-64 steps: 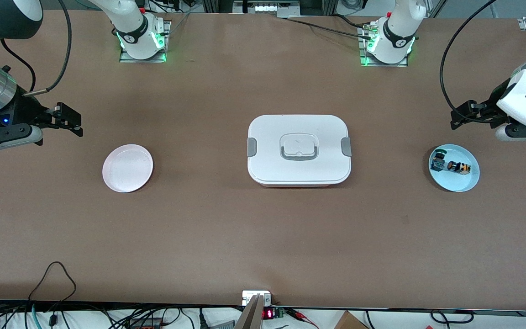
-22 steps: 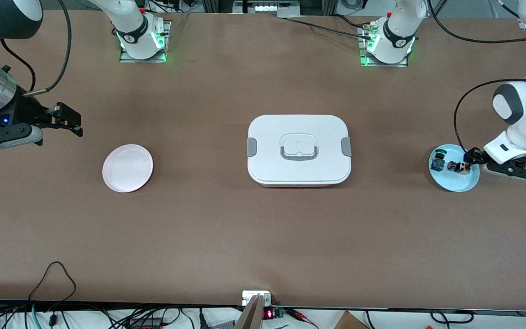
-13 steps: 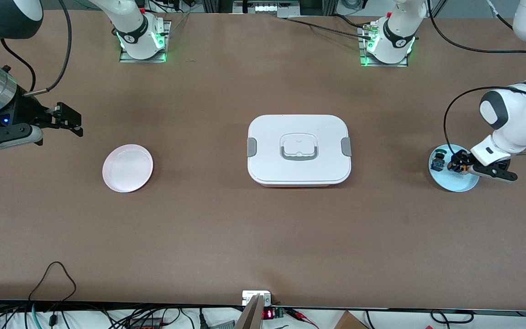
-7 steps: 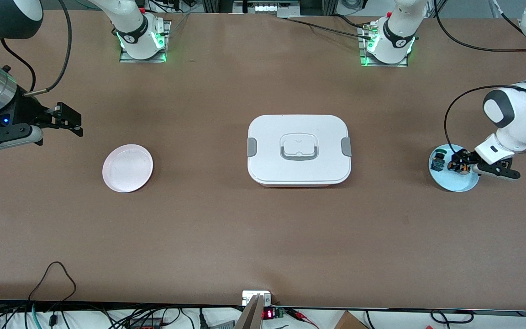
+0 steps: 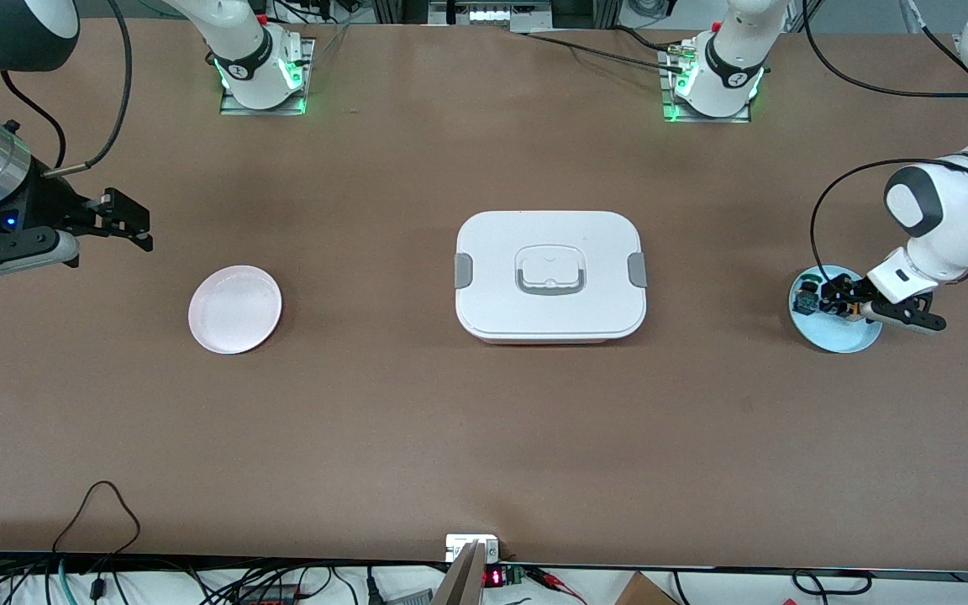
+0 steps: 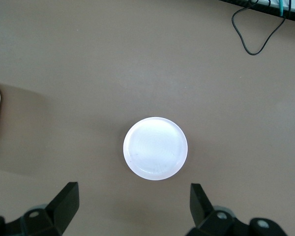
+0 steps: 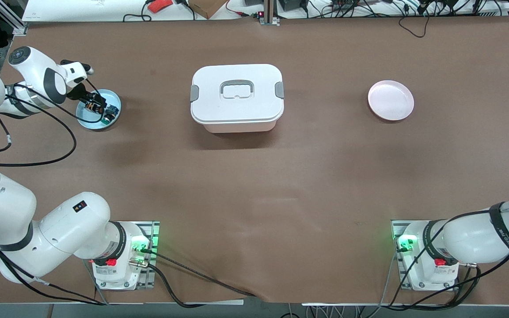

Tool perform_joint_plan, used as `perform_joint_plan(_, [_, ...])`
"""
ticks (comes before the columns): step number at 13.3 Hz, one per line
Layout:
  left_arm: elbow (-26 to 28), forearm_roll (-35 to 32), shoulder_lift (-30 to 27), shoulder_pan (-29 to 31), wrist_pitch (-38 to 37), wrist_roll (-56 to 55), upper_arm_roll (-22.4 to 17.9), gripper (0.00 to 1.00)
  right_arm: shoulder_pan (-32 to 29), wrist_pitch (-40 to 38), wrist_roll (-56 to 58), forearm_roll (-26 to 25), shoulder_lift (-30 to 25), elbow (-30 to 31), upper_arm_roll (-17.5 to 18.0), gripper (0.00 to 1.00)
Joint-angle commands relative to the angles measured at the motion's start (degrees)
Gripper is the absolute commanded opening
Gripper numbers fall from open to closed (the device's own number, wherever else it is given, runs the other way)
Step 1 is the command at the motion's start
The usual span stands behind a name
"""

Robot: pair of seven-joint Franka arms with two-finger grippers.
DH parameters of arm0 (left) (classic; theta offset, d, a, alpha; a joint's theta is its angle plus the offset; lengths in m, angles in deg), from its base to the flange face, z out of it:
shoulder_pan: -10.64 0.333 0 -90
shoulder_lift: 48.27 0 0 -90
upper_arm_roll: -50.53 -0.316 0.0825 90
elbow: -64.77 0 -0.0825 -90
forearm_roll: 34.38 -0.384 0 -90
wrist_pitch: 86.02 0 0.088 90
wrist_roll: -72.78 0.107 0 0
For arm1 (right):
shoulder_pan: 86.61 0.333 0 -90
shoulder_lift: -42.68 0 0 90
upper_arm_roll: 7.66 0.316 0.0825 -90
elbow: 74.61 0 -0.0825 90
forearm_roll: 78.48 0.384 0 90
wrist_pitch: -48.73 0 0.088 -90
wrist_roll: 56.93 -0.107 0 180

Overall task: Transfer orange switch to right arm and place
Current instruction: 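Lower the left gripper and close it on the orange switch, then lift the orange switch off the blue plate with the left gripper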

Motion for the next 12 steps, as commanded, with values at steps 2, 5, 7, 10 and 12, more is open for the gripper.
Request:
perform_joint_plan(2, [-0.2,0.3,0.8,1.8,-0.5,0.9,1.5,1.0,0.2,0.1,-0.2,0.2,-1.1,0.9,0.0,1.0])
perform_joint_plan(5, [-0.2,0.3,0.9,1.9,-0.6,1.4,1.3,1.0,0.2,0.0,-0.3,0.2,-1.1,0.9,0.0,1.0])
perform_joint_plan(7, [-0.2,0.3,1.0,2.0,-0.6,3.6,1.1,0.96,0.2,0.0,-0.2,0.2,-1.1,0.9,0.0,1.0])
perform_joint_plan(10, [-0.3,0.2,1.1,2.3,-0.6,3.8,1.0,0.87,0.2,0.0,-0.2,0.2,-1.1,0.9,0.0,1.0])
perform_joint_plan(12, [-0.5,0.1,1.5,2.3,-0.6,3.7,0.9,0.78,0.2,0.0,-0.2,0.2,-1.1,0.9,-0.1,1.0])
